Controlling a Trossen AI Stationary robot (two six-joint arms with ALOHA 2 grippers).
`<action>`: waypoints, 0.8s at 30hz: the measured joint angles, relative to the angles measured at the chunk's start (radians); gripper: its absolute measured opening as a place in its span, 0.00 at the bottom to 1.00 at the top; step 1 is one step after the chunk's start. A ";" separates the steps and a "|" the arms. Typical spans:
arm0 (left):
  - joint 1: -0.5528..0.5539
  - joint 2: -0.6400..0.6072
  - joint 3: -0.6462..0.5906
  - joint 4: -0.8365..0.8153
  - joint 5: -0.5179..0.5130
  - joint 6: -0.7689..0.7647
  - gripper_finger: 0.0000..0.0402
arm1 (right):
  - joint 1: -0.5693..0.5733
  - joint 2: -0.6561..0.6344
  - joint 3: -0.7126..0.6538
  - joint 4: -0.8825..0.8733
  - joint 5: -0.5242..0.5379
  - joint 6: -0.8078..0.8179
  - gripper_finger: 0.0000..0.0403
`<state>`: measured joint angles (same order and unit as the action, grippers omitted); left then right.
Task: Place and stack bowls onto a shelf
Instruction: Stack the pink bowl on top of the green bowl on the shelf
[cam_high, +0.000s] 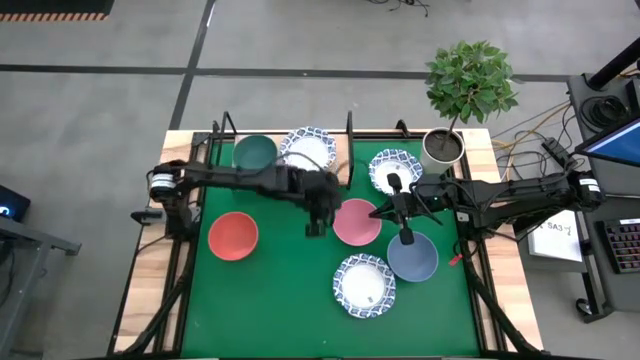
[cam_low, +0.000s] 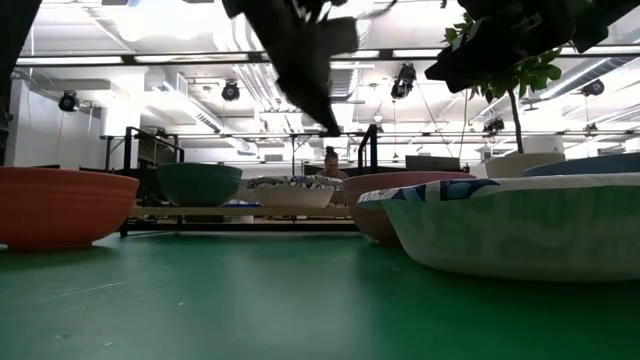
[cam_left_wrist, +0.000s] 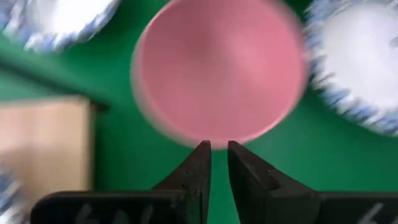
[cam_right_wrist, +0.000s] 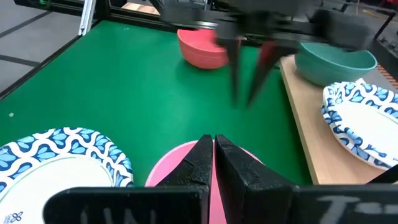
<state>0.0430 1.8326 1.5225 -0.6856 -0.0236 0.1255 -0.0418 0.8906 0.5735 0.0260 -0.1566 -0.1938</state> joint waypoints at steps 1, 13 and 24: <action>-0.020 0.005 0.000 0.032 0.002 -0.011 0.09 | 0.000 0.000 0.000 0.000 0.000 -0.004 0.02; -0.077 0.062 0.000 0.144 0.012 0.035 0.37 | 0.000 0.000 0.000 0.003 -0.001 -0.002 0.02; -0.087 0.231 0.000 0.145 0.078 0.119 0.36 | 0.000 0.000 0.000 -0.006 -0.001 -0.001 0.02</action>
<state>-0.0440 2.0641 1.5227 -0.5406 0.0543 0.2447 -0.0414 0.8906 0.5735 0.0196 -0.1574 -0.1944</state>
